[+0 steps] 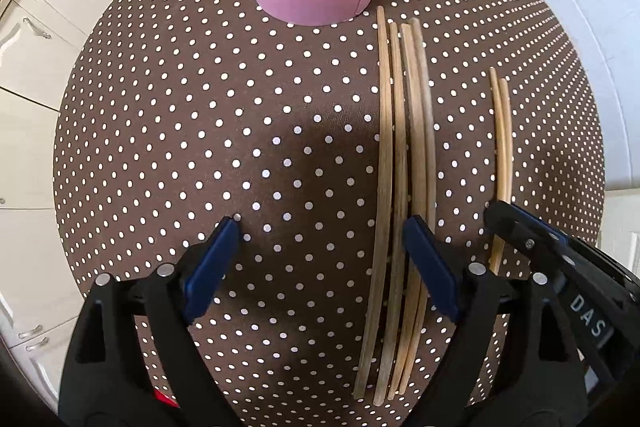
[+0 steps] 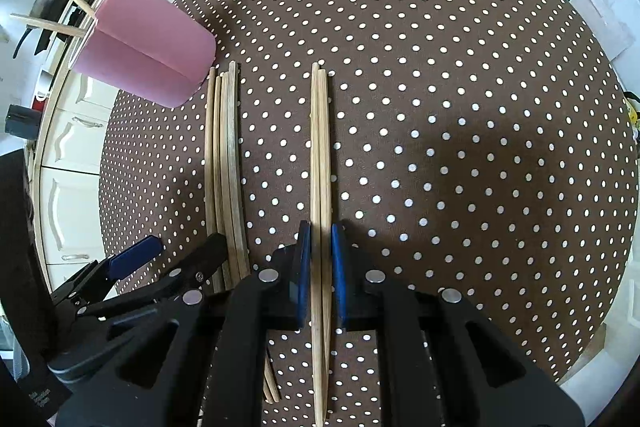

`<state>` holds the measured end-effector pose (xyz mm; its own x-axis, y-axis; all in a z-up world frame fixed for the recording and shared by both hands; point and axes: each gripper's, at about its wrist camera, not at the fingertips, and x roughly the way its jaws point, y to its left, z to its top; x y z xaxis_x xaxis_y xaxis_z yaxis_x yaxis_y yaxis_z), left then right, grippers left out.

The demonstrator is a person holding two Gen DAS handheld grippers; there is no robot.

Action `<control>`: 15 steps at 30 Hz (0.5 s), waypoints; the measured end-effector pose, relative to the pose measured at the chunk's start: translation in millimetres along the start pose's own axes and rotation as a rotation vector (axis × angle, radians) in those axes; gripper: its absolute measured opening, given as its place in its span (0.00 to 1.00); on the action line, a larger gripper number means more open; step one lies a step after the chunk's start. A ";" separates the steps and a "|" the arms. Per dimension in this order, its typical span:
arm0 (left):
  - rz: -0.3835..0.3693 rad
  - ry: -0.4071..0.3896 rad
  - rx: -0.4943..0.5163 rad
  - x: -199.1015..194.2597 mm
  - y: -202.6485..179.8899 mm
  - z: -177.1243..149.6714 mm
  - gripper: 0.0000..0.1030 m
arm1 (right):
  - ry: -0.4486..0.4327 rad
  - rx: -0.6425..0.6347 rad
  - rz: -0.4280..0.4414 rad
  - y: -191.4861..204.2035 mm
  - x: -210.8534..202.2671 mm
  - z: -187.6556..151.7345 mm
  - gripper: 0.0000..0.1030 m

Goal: Organize utensils
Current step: 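Separate a chopstick pair from the pile and close the right tool on it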

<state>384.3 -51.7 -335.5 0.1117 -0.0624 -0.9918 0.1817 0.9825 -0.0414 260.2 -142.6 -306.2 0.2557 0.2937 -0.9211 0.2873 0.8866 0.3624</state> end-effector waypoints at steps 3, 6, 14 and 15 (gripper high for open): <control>0.072 0.006 0.033 10.9 -15.9 8.6 0.84 | 0.010 -0.010 0.004 -1.7 2.6 3.0 0.09; 0.076 0.000 0.022 14.8 -24.8 17.2 0.82 | 0.016 -0.022 -0.006 -2.6 2.6 5.4 0.09; 0.083 -0.067 0.086 7.8 -46.6 15.4 0.13 | 0.023 -0.048 -0.027 2.6 2.9 9.3 0.09; 0.069 -0.067 0.066 8.7 -46.5 16.7 0.13 | 0.025 -0.049 -0.031 3.7 3.3 9.8 0.09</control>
<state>393.2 -100.8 -340.1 0.1905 -0.0091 -0.9816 0.2354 0.9712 0.0367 271.2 -141.9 -306.6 0.2241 0.2741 -0.9352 0.2493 0.9116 0.3269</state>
